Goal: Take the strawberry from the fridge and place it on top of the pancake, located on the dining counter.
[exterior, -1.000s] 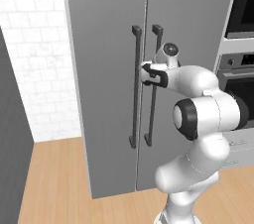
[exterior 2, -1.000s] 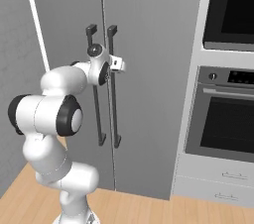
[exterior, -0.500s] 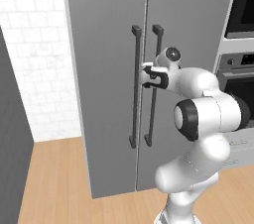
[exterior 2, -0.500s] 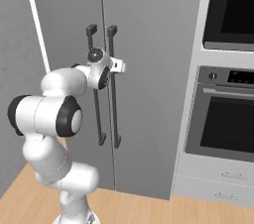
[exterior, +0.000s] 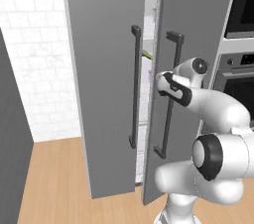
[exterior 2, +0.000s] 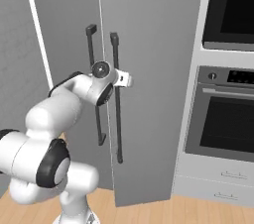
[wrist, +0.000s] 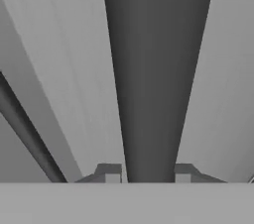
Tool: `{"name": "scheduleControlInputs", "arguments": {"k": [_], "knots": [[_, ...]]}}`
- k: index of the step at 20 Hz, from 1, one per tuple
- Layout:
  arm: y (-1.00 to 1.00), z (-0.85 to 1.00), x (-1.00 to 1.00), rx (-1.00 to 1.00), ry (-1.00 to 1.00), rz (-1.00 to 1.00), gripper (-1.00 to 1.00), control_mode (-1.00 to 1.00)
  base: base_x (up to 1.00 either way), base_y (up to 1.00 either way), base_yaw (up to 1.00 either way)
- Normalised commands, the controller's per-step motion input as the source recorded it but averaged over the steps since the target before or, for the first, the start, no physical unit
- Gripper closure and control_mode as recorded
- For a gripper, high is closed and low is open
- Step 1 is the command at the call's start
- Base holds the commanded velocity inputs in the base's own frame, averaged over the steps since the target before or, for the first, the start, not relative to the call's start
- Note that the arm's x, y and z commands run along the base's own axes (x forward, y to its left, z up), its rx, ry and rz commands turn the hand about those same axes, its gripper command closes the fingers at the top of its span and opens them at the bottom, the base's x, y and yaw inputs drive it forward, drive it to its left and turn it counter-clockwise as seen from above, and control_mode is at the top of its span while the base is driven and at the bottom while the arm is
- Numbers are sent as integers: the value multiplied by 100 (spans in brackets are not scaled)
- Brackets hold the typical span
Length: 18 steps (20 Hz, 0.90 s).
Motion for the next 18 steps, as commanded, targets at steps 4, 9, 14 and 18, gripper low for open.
{"name": "scheduleControlInputs", "arguments": {"k": [4, 9, 14, 18], "knots": [[-7, -11, -72, 2, 5, 0, -100, -100, 0, 0, 0], [2, -11, -57, -3, 0, 0, -100, -100, 0, 0, 0], [40, 36, -87, -7, 1, 0, -100, -100, 0, 0, 0], [58, 58, -4, -9, 17, -10, -100, -100, 0, 0, 0]]}}
